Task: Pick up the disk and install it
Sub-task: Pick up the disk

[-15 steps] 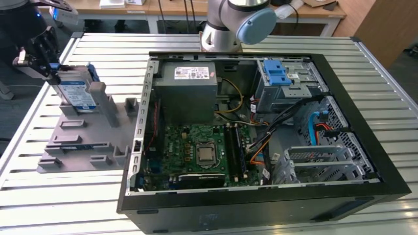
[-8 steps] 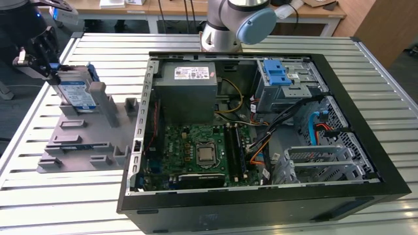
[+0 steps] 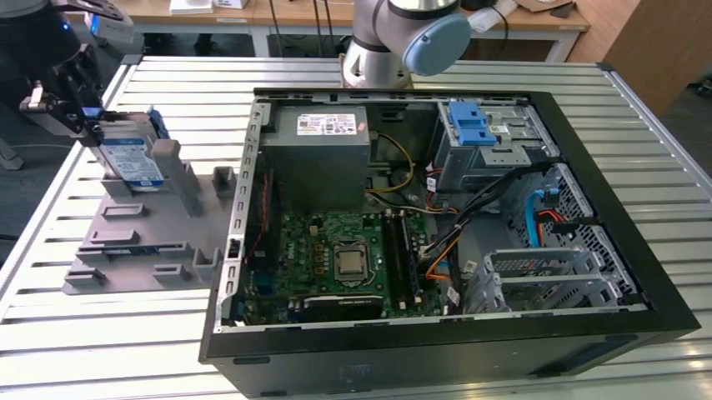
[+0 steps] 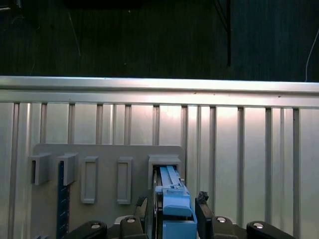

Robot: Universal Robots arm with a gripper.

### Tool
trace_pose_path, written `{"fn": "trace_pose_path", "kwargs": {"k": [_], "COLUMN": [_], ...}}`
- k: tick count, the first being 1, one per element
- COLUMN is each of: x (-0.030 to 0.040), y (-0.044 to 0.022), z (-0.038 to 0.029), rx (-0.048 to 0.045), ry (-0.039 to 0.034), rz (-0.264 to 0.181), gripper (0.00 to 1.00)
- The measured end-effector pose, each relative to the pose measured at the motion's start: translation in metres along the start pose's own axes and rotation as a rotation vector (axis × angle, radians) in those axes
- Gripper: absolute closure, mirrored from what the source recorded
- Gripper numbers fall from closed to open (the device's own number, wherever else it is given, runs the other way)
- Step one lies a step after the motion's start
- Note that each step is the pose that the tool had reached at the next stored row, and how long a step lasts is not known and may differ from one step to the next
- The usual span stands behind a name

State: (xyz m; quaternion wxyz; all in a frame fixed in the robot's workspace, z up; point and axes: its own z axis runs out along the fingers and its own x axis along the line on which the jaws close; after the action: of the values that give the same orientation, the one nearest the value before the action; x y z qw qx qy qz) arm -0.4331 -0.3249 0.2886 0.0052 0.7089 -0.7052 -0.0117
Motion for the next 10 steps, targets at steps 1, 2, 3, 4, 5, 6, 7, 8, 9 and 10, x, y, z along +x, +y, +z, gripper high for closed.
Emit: {"fn": "trace_pose_path", "kwargs": {"k": [1,2,3,4,5,6,7,8,9,10], "x": [0.0001,0.0003,0.0004,0.0006,0.0008,0.0008,0.0008,0.0009,0.0009,0.0009], "y": [0.0,0.0,0.0,0.0,-0.0001,-0.0001,-0.0001,-0.0001,-0.0001,-0.0001], "z": [0.0003,0.0005,0.0007,0.0009,0.001,0.0011,0.0011,0.0011,0.0011,0.0012], "rx": [0.0001,0.0001,0.0001,0.0,0.0,0.0,-0.0001,-0.0001,0.0,0.0001], "ry": [0.0,0.0,0.0,0.0,0.0,-0.0001,-0.0001,-0.0001,-0.0001,-0.0001], "rz": [0.002,0.003,0.005,0.006,0.008,0.01,0.011,0.011,0.011,0.011], "gripper": [0.5,0.5,0.5,0.5,0.5,0.5,0.5,0.5,0.52,0.52]}}
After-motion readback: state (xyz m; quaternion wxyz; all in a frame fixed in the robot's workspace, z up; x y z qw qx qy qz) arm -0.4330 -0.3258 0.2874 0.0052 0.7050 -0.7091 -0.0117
